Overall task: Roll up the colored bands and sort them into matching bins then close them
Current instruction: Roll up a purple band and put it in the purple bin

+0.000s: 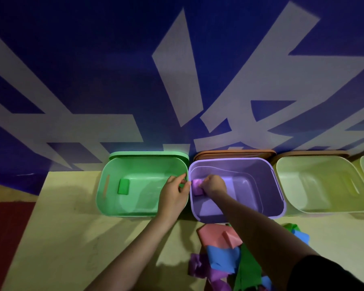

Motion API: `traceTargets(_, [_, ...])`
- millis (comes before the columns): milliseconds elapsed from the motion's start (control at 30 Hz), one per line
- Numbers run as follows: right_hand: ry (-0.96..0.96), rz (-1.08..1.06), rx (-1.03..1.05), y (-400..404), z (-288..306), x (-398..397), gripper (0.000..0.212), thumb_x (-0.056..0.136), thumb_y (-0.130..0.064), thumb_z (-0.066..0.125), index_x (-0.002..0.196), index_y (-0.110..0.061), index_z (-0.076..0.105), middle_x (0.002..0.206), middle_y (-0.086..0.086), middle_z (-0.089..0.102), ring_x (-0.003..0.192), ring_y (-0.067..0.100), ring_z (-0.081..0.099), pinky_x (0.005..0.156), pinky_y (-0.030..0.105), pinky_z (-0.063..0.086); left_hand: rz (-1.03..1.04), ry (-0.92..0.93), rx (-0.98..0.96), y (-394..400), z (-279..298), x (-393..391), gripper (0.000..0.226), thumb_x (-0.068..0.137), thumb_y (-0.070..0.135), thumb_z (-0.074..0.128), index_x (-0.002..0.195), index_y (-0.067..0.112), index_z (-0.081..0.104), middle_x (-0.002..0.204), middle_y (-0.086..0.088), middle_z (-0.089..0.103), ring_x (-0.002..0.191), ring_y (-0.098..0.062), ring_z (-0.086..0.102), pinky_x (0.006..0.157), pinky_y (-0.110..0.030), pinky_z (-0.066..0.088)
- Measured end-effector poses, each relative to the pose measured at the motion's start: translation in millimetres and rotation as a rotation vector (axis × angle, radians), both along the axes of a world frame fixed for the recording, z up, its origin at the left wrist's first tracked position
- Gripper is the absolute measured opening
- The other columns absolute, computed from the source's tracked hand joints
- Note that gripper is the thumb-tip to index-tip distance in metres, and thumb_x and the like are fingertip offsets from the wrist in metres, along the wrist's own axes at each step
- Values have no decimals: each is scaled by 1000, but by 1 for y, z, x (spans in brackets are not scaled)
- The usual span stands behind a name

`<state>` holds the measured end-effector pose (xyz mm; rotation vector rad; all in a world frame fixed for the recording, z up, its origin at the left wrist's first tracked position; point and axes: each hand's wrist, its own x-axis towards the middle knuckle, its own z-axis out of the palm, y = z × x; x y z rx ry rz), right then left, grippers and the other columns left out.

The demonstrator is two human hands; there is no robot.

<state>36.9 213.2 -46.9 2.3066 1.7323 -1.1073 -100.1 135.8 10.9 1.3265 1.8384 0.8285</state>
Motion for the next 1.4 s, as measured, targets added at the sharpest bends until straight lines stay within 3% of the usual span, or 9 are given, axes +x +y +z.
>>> traceTargets(233, [58, 85, -15, -1, 9, 9, 31, 94, -25, 52, 110, -3, 69, 112, 17, 67, 105, 32, 60, 84, 29, 45, -1, 10, -14, 1, 0, -1, 38, 94, 25, 57, 129, 12, 58, 108, -5, 60, 83, -17, 56, 77, -27, 42])
traceTargets(367, [87, 65, 26, -4, 9, 15, 25, 87, -30, 61, 94, -9, 72, 91, 10, 68, 81, 23, 53, 72, 24, 36, -13, 23, -17, 1, 0, -1, 39, 94, 26, 56, 131, 12, 57, 109, -4, 60, 83, -15, 55, 77, -26, 42])
traceTargets(500, [51, 68, 7, -3, 21, 21, 25, 88, -33, 60, 77, -12, 67, 80, 9, 58, 82, 26, 56, 72, 26, 39, -24, 30, -32, 3, 1, -2, 40, 94, 26, 56, 132, 13, 56, 110, -3, 60, 82, -15, 54, 75, -24, 39])
traceTargets(633, [36, 64, -15, -2, 35, 30, 33, 92, -31, 53, 97, -3, 71, 95, 18, 64, 94, 30, 59, 86, 30, 45, -46, 58, -59, 5, 5, -3, 40, 93, 27, 57, 131, 13, 56, 111, -3, 61, 82, -14, 54, 76, -23, 40])
traceTargets(800, [204, -42, 27, -11, 60, 43, 10, 90, -25, 58, 85, -17, 62, 85, 7, 62, 79, 21, 57, 80, 31, 50, -37, 94, -74, 5, 19, -2, 42, 92, 31, 58, 130, 13, 56, 116, -5, 61, 95, -20, 58, 81, -27, 41])
traceTargets(967, [334, -74, 208, -31, 86, 57, 24, 89, -18, 59, 82, 3, 69, 76, 12, 63, 79, 30, 61, 80, 46, 51, -23, 114, 23, -11, 42, 5, 34, 92, 23, 58, 124, 14, 60, 111, -5, 61, 79, -16, 56, 74, -25, 39])
traceTargets(1033, [422, -109, 285, -47, 101, 58, 23, 89, -18, 59, 78, -1, 69, 75, 13, 66, 75, 27, 62, 76, 47, 52, -54, 118, 75, -21, 51, 10, 30, 92, 19, 57, 121, 15, 62, 107, -4, 62, 76, -15, 55, 72, -25, 39])
traceTargets(1233, [727, -100, 417, -112, 144, 61, 19, 95, -10, 54, 94, 1, 69, 69, 2, 63, 55, 3, 58, 60, 21, 47, -167, 38, 160, -55, 82, 30, 24, 91, 9, 55, 113, 13, 66, 103, -3, 63, 74, -19, 58, 77, -31, 48])
traceTargets(1400, [799, -150, 406, -171, 130, 94, 20, 95, -6, 51, 93, -2, 70, 64, -2, 62, 51, -2, 55, 55, 14, 43, -196, -36, 92, -96, 85, 55, 20, 93, 8, 55, 107, 13, 67, 88, -1, 62, 69, -14, 57, 62, -15, 44])
